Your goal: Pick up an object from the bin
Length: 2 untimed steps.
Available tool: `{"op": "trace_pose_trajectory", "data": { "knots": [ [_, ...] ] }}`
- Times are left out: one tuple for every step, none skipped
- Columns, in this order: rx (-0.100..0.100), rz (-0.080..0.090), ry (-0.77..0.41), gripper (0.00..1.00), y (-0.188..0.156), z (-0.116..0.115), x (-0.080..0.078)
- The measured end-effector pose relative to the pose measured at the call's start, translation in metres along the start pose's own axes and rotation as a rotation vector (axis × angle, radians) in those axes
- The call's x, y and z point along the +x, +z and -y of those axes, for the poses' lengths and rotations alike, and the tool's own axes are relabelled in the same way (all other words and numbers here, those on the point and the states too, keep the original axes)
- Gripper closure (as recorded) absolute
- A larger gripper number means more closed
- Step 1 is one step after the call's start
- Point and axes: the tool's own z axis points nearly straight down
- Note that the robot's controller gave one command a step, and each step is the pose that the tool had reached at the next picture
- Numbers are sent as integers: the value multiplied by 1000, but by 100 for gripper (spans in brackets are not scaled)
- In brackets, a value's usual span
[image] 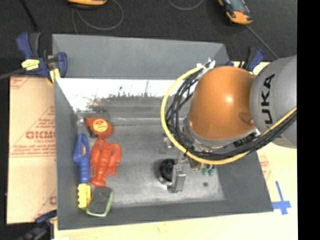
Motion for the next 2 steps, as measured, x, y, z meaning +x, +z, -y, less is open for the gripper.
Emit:
{"op": "trace_pose_trajectory", "data": {
  "knots": [
    [-1,9,3,0,-4,0,-2],
    [0,14,-24,0,72,32,-25]
  ]
}}
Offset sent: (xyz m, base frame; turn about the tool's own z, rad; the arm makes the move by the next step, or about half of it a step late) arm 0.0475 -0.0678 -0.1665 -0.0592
